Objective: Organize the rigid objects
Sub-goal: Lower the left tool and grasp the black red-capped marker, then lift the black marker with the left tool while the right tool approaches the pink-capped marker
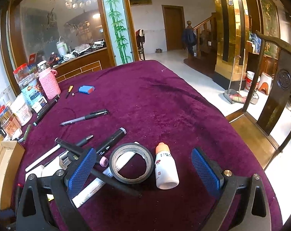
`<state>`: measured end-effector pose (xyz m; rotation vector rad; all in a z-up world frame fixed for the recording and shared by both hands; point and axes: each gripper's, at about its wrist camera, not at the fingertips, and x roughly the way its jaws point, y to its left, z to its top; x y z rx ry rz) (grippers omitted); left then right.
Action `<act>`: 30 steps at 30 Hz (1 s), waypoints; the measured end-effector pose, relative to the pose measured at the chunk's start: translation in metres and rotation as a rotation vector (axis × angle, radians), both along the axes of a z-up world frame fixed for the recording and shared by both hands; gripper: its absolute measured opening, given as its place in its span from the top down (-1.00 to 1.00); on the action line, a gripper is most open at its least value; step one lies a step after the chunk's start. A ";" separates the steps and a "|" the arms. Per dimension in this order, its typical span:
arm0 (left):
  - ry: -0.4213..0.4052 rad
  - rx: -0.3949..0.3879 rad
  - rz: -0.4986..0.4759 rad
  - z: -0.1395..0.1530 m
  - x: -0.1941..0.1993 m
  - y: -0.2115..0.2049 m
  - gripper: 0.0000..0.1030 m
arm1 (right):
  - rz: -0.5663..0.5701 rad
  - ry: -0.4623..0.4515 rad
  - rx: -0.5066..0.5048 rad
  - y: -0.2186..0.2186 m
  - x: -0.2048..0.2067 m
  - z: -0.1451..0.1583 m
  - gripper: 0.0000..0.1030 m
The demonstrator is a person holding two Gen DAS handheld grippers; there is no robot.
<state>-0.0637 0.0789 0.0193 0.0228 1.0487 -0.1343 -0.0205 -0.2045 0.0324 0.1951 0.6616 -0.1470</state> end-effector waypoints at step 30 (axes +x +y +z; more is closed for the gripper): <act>-0.064 0.143 0.013 -0.007 0.011 -0.018 0.05 | 0.013 0.031 -0.008 0.002 0.004 -0.006 -0.94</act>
